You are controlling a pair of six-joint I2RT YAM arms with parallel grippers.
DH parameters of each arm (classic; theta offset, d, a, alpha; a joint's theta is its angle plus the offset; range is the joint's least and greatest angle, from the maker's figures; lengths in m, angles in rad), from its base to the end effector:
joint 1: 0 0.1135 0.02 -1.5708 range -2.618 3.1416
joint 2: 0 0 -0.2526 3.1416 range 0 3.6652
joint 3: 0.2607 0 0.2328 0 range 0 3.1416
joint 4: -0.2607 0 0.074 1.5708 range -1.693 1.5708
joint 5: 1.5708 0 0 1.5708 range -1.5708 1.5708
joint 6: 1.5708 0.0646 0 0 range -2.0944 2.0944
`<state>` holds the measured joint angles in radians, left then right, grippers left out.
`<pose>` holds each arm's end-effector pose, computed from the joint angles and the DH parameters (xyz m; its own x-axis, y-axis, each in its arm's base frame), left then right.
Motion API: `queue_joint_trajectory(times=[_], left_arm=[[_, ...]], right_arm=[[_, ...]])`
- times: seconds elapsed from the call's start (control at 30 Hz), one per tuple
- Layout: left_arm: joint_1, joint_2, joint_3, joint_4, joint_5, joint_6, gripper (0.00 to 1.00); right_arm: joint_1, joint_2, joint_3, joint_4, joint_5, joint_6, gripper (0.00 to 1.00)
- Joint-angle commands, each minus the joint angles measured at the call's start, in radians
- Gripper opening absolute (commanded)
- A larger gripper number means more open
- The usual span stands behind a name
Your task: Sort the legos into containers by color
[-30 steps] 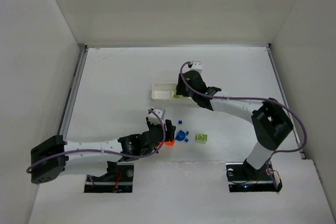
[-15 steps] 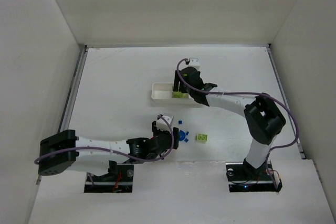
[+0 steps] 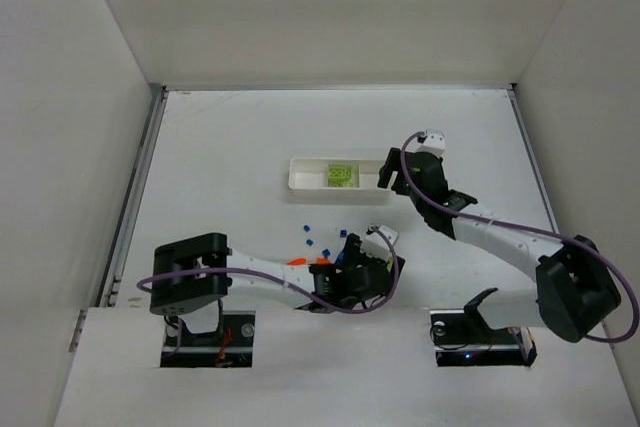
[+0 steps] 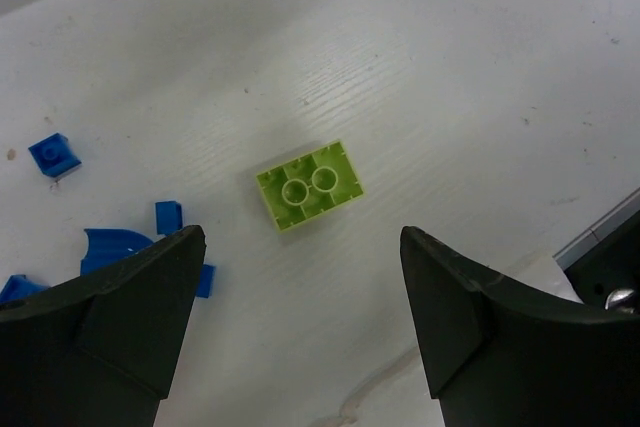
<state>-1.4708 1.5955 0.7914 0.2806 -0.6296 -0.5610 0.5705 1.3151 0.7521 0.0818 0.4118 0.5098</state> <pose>0.0713 -0.3293 0.1826 -0.4430 0.1083 -0.8899 0.6113 0.7626 -0.2115 0.2634 0.1383 0.2269 -0.4358 0.2517 -0.8641 0.0188 0.9624 0.2709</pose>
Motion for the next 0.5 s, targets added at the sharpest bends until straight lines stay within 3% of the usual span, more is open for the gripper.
queue_joint_trajectory(times=[0.0,0.27,0.47], left_arm=[[-0.001,0.075,0.104,-0.066,0.004,0.0,0.77],[0.01,0.199,0.167,-0.08,-0.03,-0.016,0.72],[0.02,0.256,0.198,-0.063,-0.035,-0.014,0.52]], right_arm=[[-0.048,-0.075,-0.052,0.053,-0.021,0.044,0.85],[-0.148,-0.175,-0.12,0.078,-0.123,0.099,0.87],[-0.146,-0.185,-0.131,0.101,-0.14,0.108,0.87]])
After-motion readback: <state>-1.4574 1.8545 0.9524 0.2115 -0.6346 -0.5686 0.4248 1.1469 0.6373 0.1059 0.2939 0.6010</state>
